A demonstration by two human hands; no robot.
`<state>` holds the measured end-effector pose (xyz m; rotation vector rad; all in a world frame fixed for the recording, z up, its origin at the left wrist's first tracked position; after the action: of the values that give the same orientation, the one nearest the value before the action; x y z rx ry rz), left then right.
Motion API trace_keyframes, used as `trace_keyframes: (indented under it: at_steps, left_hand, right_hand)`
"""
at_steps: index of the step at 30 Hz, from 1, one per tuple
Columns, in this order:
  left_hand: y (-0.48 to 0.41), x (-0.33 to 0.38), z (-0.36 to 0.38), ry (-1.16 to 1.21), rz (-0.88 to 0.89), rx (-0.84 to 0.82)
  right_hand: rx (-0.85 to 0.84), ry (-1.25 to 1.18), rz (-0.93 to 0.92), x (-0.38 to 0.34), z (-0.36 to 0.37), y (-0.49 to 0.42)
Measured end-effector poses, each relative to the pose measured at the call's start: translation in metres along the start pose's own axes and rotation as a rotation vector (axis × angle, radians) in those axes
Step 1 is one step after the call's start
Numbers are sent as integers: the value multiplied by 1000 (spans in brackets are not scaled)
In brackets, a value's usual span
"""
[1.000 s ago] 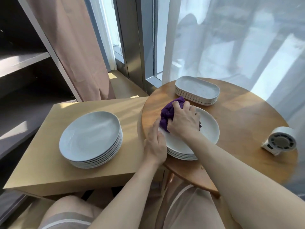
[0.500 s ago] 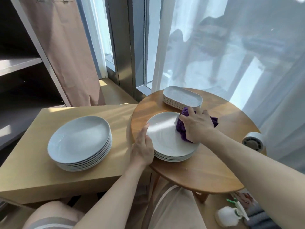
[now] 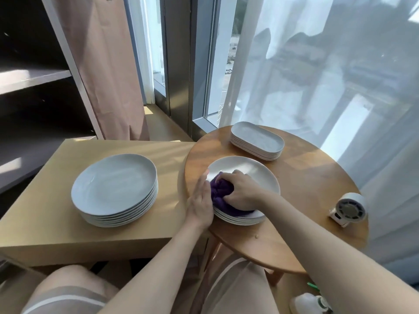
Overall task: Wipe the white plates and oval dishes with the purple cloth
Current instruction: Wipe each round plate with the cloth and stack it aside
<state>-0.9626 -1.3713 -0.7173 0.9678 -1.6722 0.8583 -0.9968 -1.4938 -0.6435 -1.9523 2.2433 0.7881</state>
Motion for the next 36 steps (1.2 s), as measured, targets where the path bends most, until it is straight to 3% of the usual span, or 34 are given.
trace_keyframes:
  at_steps: [8, 15, 23, 27, 36]
  left_hand:
    - [4, 1, 2, 93, -24, -7]
    - [3, 3, 3, 27, 51, 47]
    - [2, 4, 1, -32, -24, 95]
    - [4, 5, 0, -81, -99, 74]
    - [4, 10, 2, -101, -84, 44]
  right_hand:
    - [151, 83, -23, -4, 0, -23]
    - [315, 168, -14, 0, -4, -33]
    - [423, 505, 71, 0, -26, -45]
    - [392, 558, 138, 18, -36, -42]
    - [203, 474, 248, 61, -51, -8]
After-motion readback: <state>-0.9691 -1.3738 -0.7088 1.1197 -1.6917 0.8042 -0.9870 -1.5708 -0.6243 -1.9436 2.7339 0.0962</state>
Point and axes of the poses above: each hand's wrist, its own y-axis away from the middle knuckle, its own z-axis out of the palm, x = y × z, the point moved 6 cm from there along -y, towards the middle knuckle, and after that the axes turned 5 degrees about -x, right-handed, at the moved point
